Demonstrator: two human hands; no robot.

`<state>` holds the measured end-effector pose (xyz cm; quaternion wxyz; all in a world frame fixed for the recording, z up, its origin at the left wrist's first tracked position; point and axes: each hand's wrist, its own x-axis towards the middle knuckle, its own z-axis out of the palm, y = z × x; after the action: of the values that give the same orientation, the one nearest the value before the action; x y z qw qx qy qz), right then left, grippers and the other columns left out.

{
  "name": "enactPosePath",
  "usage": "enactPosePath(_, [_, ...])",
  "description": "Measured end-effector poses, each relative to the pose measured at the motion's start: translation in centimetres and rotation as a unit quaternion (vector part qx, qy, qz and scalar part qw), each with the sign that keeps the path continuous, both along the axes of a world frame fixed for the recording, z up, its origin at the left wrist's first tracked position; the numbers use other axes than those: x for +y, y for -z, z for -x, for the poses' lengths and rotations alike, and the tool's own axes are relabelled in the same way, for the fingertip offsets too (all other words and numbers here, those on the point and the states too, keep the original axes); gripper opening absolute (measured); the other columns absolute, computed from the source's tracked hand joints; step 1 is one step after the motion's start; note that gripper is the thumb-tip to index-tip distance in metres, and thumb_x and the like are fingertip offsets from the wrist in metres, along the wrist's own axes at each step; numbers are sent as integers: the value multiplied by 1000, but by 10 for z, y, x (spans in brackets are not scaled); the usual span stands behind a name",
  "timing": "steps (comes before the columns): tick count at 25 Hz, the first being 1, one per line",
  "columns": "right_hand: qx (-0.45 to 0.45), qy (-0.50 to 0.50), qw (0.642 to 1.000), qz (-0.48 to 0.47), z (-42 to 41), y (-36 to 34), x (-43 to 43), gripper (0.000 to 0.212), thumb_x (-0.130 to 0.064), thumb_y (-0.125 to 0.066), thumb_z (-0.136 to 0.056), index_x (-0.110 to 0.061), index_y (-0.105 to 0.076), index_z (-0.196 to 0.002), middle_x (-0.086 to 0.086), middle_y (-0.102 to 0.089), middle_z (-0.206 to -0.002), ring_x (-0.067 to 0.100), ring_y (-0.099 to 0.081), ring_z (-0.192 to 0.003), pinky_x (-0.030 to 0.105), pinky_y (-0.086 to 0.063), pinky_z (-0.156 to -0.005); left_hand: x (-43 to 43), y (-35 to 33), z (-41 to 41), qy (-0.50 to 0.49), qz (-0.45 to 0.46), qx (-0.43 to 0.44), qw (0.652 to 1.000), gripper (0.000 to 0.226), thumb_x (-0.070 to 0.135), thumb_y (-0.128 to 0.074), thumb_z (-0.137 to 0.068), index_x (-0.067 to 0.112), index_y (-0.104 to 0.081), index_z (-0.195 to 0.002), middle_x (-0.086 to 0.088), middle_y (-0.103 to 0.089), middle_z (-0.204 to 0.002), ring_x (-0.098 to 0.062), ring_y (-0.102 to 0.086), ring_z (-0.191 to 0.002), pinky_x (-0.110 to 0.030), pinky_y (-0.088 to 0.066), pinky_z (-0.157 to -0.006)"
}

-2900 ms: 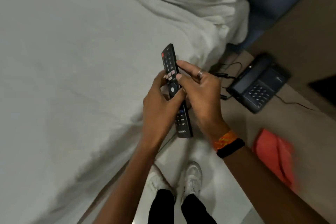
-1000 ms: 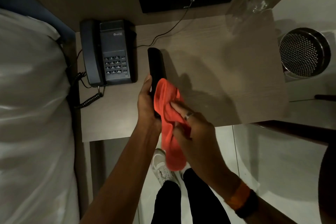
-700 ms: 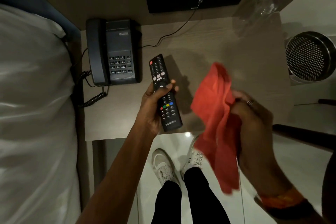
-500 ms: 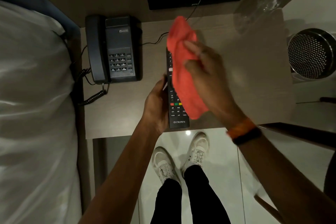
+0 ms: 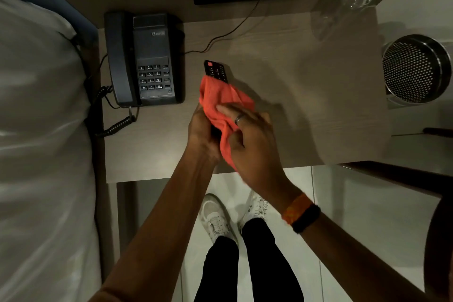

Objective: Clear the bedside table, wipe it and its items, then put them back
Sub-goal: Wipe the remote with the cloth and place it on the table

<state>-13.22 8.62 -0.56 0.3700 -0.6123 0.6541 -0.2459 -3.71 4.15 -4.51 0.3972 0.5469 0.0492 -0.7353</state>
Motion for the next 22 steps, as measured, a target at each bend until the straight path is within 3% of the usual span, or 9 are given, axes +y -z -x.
enactPosePath(3, [-49, 2, 999, 15, 12, 5, 31, 50, -13, -41, -87, -18, -69, -127, -4, -66, -132, 11, -47, -118, 21, -40, -109, -10, 1, -10, -19, 27, -7, 999, 39, 36, -43, -104, 7, -62, -123, -11, -68, -100, -22, -66, -87, -31, -59, -76])
enactPosePath(5, [-47, -39, 997, 37, 22, 11, 39, 48, -11, -42, -86, -20, -72, -122, -6, -68, -129, 14, -49, -116, 28, -45, -106, -14, 7, -19, -17, 68, -51, 996, 43, 25, -47, -103, 11, -51, -144, -12, -63, -119, -23, -60, -97, -39, -52, -91])
enactPosePath(9, [85, -210, 964, 141, 33, 51, 39, 42, -5, -52, -88, -20, -71, -122, -3, -64, -132, 22, -49, -120, 37, -45, -99, -27, 8, -42, 29, 144, -201, 968, 40, 23, -44, -107, 17, -51, -147, -11, -65, -132, -22, -66, -104, -39, -57, -89])
enactPosePath(11, [173, -296, 931, 122, 32, 79, 36, 50, -3, -59, -81, -24, -67, -126, -4, -58, -137, 26, -47, -129, 45, -41, -98, -32, 0, -45, 70, 164, -309, 934, 37, 22, -42, -109, 19, -54, -144, 0, -68, -122, -14, -69, -104, -33, -59, -90])
enactPosePath(13, [185, -355, 914, 66, 30, 94, 31, 54, -10, -61, -75, -27, -66, -126, -7, -56, -139, 25, -46, -133, 49, -37, -101, -32, -6, -43, 86, 192, -363, 908, 31, 21, -40, -110, 19, -58, -135, 3, -69, -113, -14, -68, -104, -36, -57, -93])
enactPosePath(15, [96, -290, 952, 7, 28, 88, 25, 46, -19, -58, -78, -26, -69, -122, -8, -63, -134, 19, -49, -132, 47, -33, -109, -34, -9, -39, 59, 196, -360, 910, 27, 20, -40, -110, 21, -63, -122, 3, -70, -105, -14, -68, -97, -41, -56, -92])
enactPosePath(18, [-106, 18, 994, -30, 46, 60, 9, 27, -12, -60, -94, -15, -73, -117, 0, -75, -115, 9, -66, -109, 36, -49, -104, -35, -2, -13, 5, 172, -296, 939, 25, 15, -45, -108, 13, -66, -121, -2, -71, -99, -15, -67, -85, -37, -57, -82])
enactPosePath(20, [-231, 187, 951, -91, 70, 45, -13, 23, -16, -58, -101, -16, -70, -120, -3, -76, -106, 6, -71, -94, 30, -57, -85, -29, 6, 27, 26, 159, -258, 953, 28, 12, -48, -106, 5, -65, -128, -10, -71, -102, -18, -67, -81, -32, -57, -75])
enactPosePath(22, [-301, 233, 911, -159, 97, 45, -35, 23, -23, -54, -103, -19, -66, -122, -8, -74, -97, 0, -70, -81, 23, -55, -68, -22, 12, 75, 57, 145, -207, 966, 25, 10, -51, -105, 6, -68, -122, -12, -73, -99, -21, -68, -78, -34, -58, -75])
